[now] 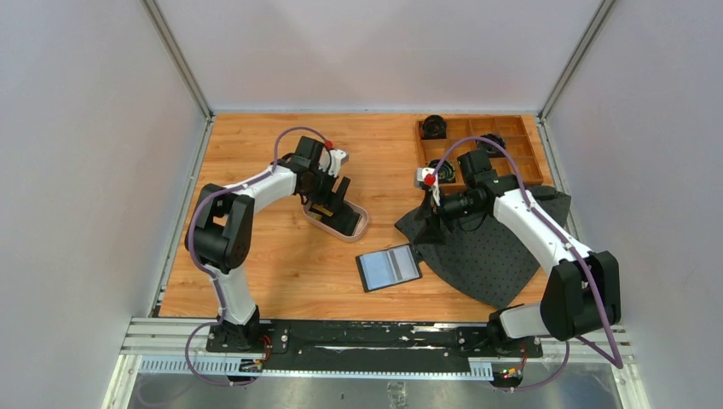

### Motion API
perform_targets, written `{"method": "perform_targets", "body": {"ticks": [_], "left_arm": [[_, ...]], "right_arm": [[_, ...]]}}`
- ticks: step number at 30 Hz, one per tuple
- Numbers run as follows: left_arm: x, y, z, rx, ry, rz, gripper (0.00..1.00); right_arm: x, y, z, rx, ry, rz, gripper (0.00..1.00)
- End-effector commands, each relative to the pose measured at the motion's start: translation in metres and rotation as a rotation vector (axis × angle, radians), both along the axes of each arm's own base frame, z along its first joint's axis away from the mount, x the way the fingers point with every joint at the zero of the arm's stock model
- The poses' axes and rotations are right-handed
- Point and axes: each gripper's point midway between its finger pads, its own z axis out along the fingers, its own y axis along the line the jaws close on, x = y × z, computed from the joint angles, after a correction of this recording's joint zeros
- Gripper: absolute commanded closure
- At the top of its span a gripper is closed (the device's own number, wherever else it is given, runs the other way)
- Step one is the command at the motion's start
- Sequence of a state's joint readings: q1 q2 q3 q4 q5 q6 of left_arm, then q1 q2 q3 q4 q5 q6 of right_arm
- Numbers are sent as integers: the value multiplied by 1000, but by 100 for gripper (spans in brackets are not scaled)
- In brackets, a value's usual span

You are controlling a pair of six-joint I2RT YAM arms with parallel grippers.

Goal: Put the credit cards into the card holder
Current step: Pick up the credit card from the storage box.

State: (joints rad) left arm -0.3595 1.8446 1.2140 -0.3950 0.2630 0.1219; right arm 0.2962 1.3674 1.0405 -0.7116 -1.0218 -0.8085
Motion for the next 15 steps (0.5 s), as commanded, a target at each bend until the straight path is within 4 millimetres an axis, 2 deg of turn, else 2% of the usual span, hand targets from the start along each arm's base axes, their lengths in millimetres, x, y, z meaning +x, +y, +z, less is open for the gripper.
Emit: {"method": "perform_targets", "body": {"ticks": [1,15], "left_arm": [[-28,5,-21,-5,122,4,21],[-31,4,-7,-71,106,19,23]], "right_arm": [[0,-2,9,20,-8,3,27],[-5,4,7,60,52,22,29]]}}
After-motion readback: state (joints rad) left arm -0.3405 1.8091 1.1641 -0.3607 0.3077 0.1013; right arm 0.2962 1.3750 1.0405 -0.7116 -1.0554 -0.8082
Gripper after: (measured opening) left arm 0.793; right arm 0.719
